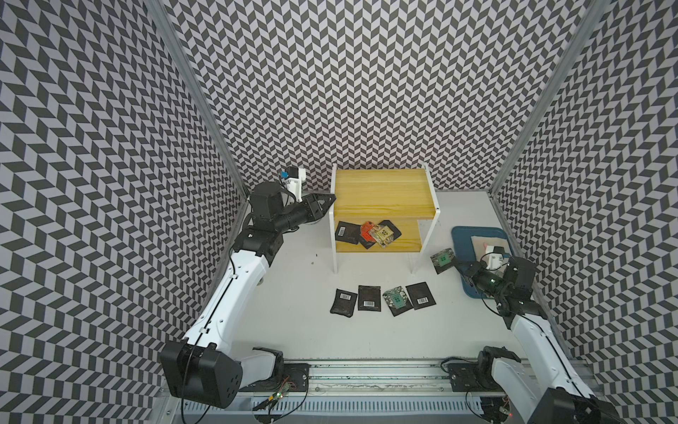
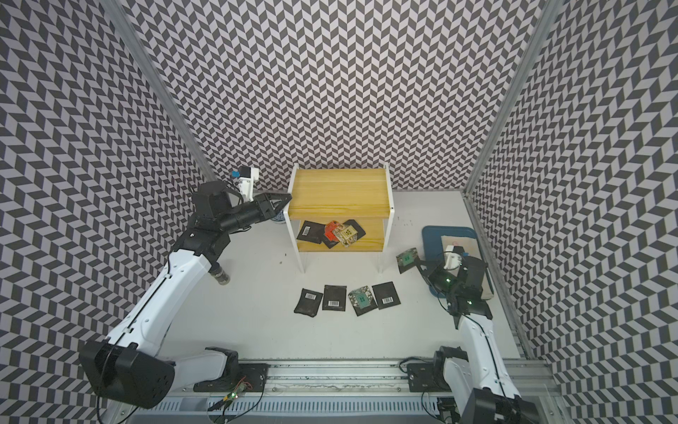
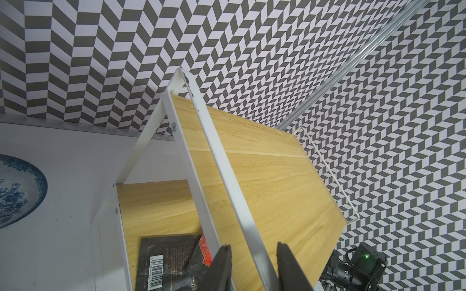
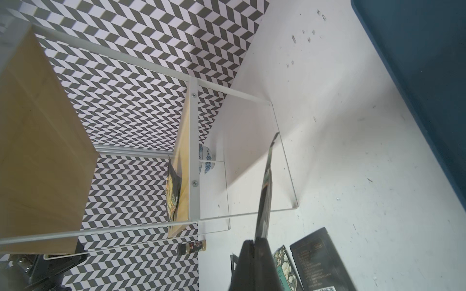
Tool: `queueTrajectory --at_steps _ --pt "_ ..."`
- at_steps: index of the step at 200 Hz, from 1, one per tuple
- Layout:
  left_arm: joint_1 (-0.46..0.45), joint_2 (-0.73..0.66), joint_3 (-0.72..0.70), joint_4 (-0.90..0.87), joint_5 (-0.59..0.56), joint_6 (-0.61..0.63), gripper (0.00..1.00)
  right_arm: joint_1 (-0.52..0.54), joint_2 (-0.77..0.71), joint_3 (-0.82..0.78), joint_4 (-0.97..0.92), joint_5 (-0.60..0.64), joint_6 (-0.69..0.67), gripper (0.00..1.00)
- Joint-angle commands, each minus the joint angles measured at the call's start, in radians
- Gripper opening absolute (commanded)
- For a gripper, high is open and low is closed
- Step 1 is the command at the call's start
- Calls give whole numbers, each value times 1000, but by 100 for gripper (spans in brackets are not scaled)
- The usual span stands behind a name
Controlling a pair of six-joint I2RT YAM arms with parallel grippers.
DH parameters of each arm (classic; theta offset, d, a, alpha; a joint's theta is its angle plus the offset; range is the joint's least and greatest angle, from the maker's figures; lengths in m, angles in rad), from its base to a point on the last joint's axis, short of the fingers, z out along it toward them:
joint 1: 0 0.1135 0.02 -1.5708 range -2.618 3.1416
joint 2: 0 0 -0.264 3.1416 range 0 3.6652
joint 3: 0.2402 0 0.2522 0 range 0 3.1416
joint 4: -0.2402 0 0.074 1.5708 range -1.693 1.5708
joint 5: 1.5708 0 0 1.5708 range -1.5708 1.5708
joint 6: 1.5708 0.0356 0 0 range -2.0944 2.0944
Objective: Remove the tea bags from the shelf
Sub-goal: Place the tea bag at the center of the board.
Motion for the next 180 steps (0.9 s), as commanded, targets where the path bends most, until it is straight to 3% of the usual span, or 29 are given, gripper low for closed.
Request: queueTrajectory --at_steps 1,22,180 --pt "19 13 -48 -110 -28 22 33 -13 -19 -7 -36 12 -23 0" --pt "21 13 -49 -109 -28 22 33 -19 -22 -16 -68 57 -90 0" --pt "25 14 -61 -102 -25 20 33 -35 15 -136 -121 144 -170 0"
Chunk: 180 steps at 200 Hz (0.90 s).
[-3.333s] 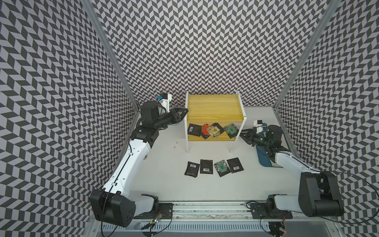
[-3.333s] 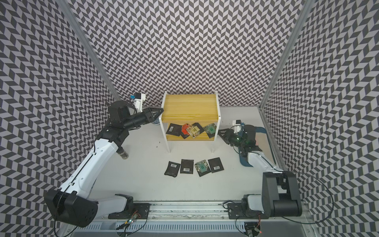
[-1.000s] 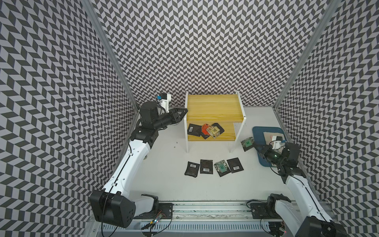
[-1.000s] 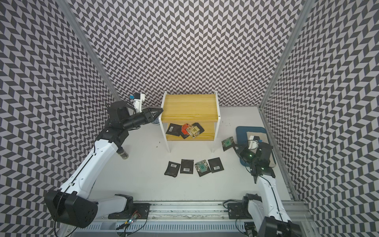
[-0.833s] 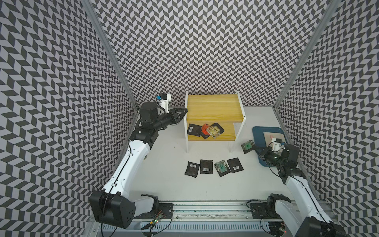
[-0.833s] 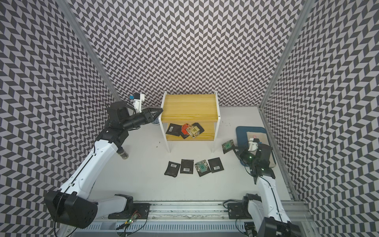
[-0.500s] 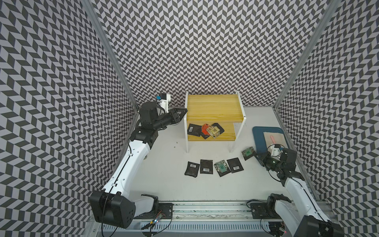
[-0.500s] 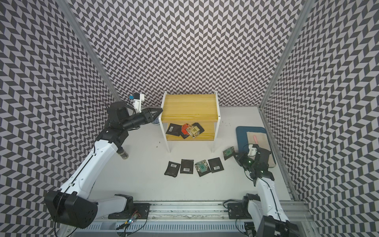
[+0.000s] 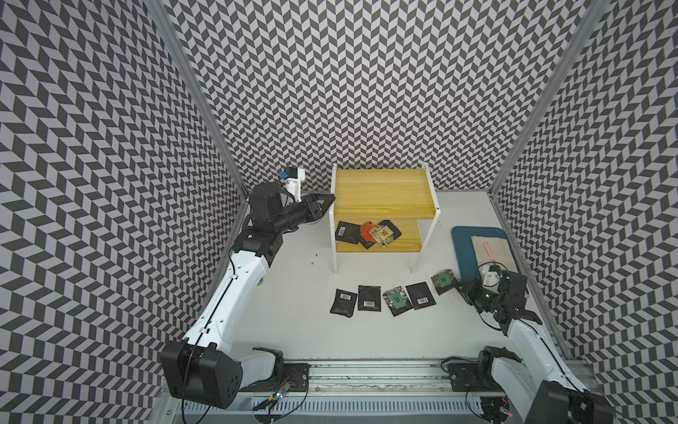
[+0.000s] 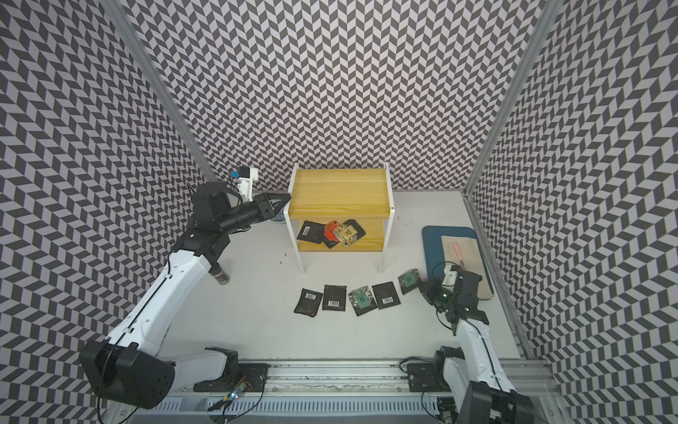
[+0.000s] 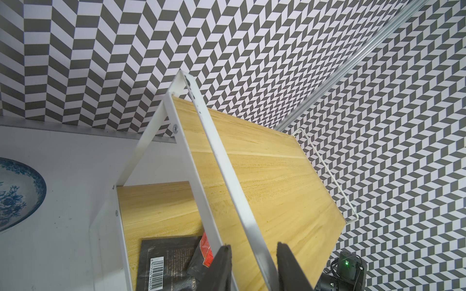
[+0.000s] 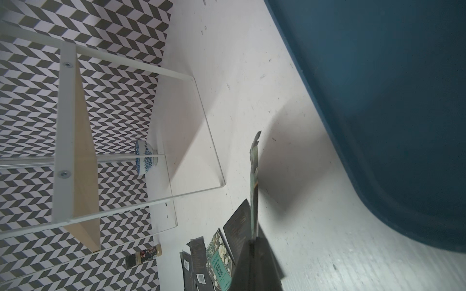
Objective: Remove the tea bags from the shelf
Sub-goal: Place the tea bag at the center of the board.
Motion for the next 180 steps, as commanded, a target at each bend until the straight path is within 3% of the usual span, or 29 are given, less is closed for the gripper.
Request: queueTrajectory --at_steps 1,111,180 --pt "17 16 -50 -123 -36 23 33 -9 4 -19 1 27 -24 0" --pt "20 10 -58 -122 -33 22 33 -15 -61 -59 -29 100 -24 1" --pt "20 12 -65 -117 -33 22 33 -20 -44 -65 -23 109 -30 10"
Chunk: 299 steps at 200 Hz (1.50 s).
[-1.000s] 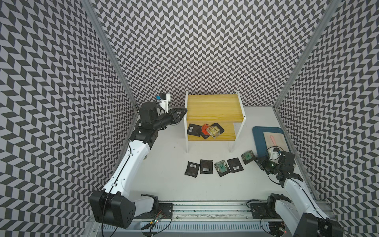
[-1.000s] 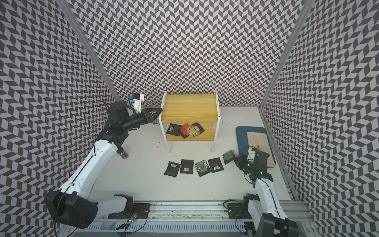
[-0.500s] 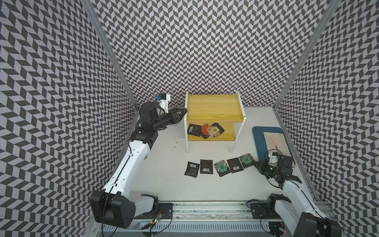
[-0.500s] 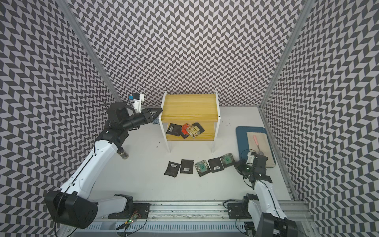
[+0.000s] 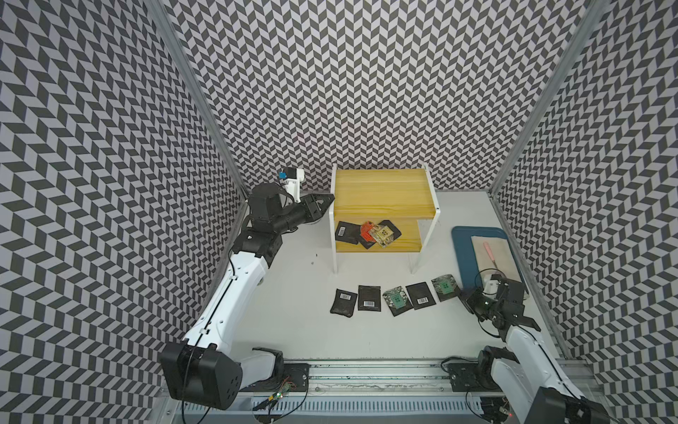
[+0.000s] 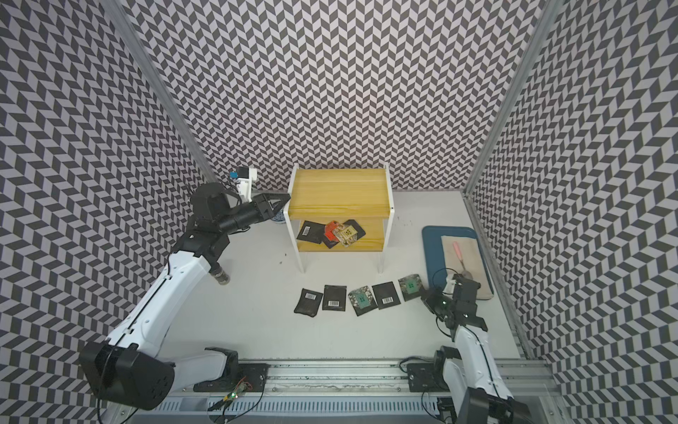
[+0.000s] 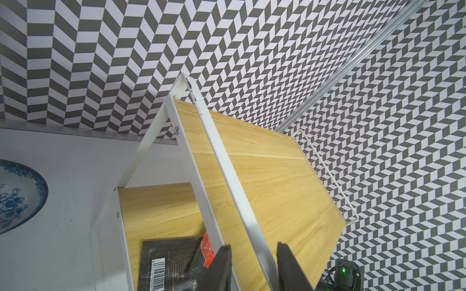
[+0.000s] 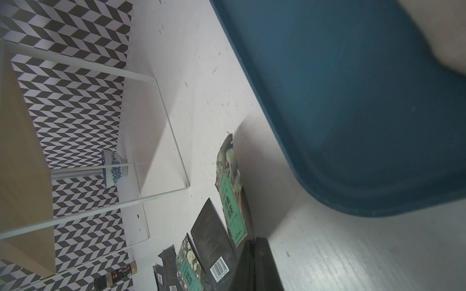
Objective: Remove the tea bags from the shelf
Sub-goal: Place the tea bag at the center of the board.
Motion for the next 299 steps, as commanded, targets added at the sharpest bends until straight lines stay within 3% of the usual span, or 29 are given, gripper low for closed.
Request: queueTrajectory --at_steps 1,56,158,236,299 --pt "15 17 -52 -133 -36 21 33 -8 4 -3 19 18 -12 10" --pt "17 18 -49 -131 -33 20 33 -8 10 -37 17 17 -17 25" --pt "21 11 -50 -131 -36 15 33 -10 -67 46 -85 -8 -41 41" --pt "44 0 -27 -139 -39 5 34 16 -40 192 -96 -105 -87 43" --pt "61 -12 -11 -155 -39 3 36 45 2 322 3 -178 -77 44"
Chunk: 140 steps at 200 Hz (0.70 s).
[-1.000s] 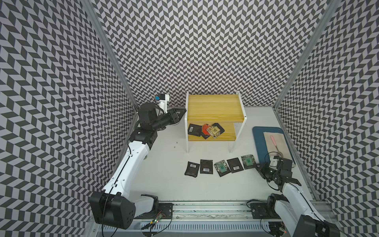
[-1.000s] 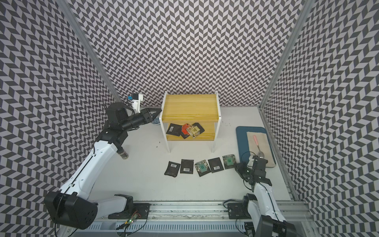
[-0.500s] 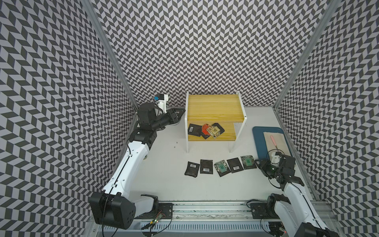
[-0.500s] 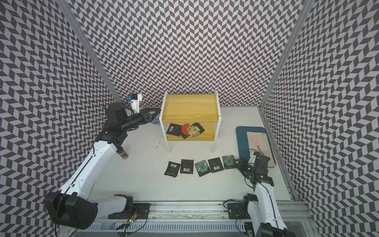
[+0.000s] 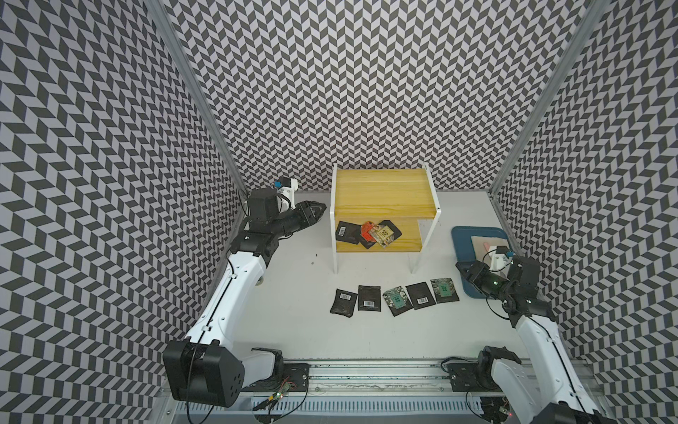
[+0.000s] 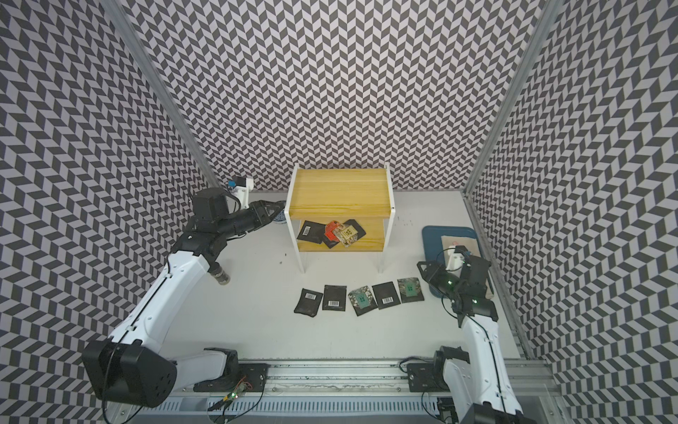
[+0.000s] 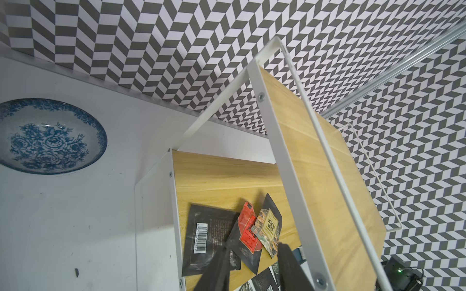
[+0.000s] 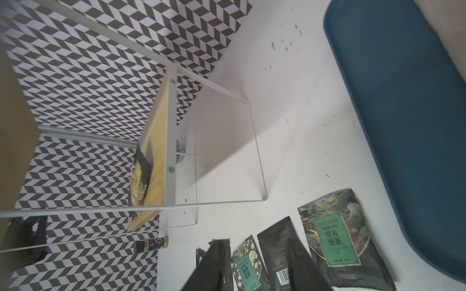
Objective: Remove the tea bags from the shelf
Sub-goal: Place the tea bag at the center of the board.
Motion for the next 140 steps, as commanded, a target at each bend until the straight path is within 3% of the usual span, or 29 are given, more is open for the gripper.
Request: queueTrajectory --at_steps 1,37,97,140 --pt "9 -15 18 -21 -9 4 36 10 9 27 91 -53 -4 44" --pt "18 -25 -3 -33 -7 16 36 19 25 36 239 -152 62 44" --pt "38 -61 -127 13 24 -4 36 49 76 72 428 -215 148 42" --pt "37 -88 -210 54 55 -20 36 137 55 105 421 -164 111 42"
